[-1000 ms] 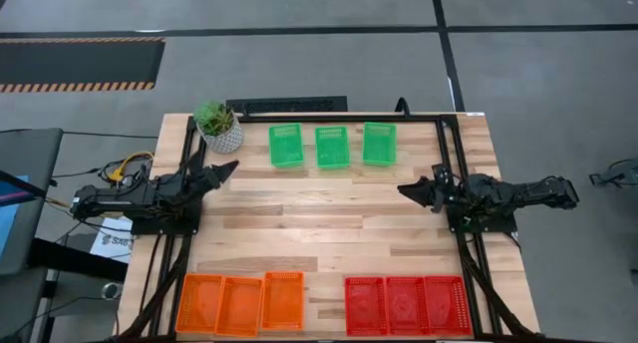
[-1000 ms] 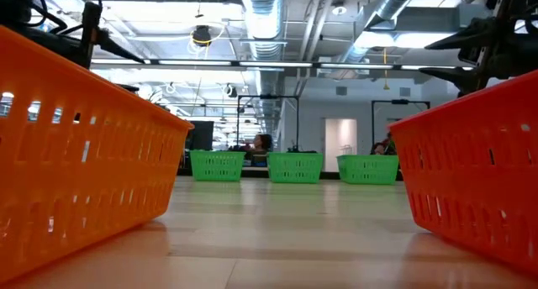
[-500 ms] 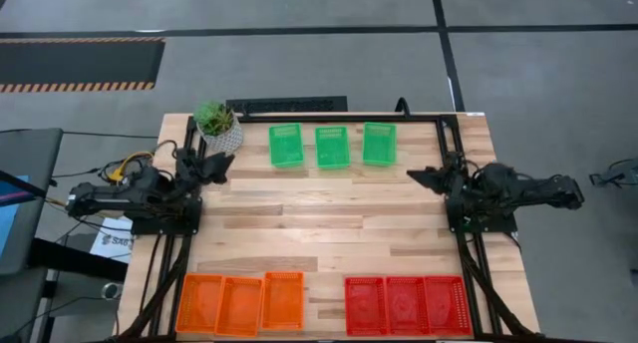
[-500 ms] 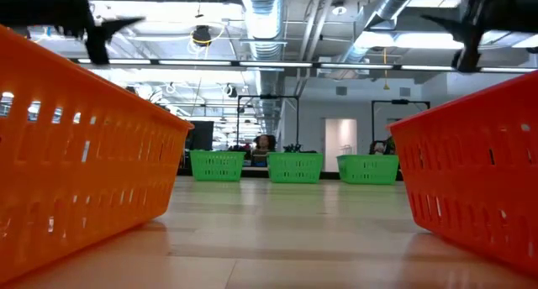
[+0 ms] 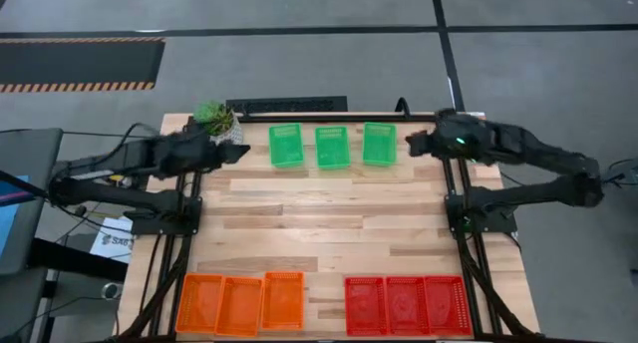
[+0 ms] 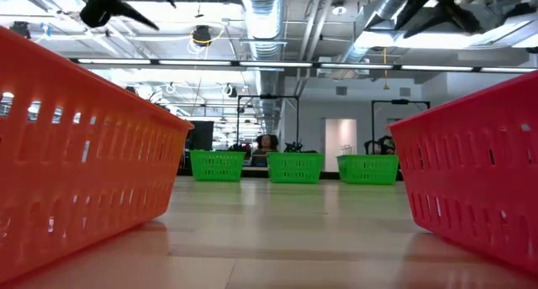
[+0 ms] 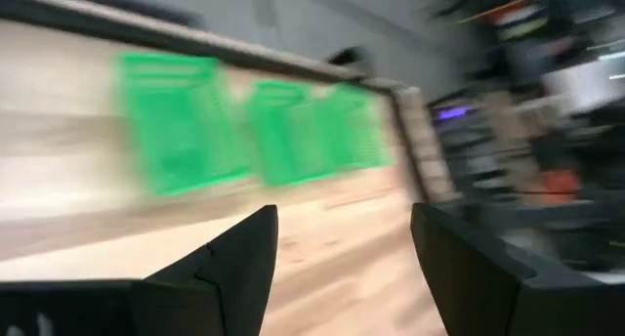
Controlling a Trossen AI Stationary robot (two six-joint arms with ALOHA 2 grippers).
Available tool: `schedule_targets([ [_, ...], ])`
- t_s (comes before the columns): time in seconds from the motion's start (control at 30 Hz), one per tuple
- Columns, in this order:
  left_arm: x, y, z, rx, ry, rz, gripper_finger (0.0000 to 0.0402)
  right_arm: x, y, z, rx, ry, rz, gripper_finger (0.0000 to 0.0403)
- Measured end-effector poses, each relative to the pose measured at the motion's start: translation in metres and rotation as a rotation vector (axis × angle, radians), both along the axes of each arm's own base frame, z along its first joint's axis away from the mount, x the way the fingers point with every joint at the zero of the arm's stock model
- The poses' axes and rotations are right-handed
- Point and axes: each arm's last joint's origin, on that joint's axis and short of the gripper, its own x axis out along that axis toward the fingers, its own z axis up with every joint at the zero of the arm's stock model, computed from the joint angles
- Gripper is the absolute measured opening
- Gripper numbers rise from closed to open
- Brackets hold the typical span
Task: Stack baskets by color
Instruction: Stack the top right green bin on the middle green bin
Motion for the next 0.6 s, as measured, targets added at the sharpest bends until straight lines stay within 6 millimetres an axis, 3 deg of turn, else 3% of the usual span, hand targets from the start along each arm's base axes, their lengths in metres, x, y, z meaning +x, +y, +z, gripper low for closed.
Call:
schedule_targets([
  [0.13, 0.021, 0.024, 0.004, 0.001, 0.134, -0.065, 0.0224, 0.022, -0.029, -0.002, 0.005, 0.176, -0.021, 0.0152],
  [0.37, 0.04, 0.073, -0.026, -0.105, 0.281, -0.146, 0.0224, 0.045, -0.076, -0.036, 0.154, 0.326, 0.045, 0.02],
  [0.6, 0.044, 0.093, -0.061, -0.139, 0.243, -0.184, 0.0224, 0.047, -0.098, -0.093, 0.286, 0.41, -0.011, 0.0229],
])
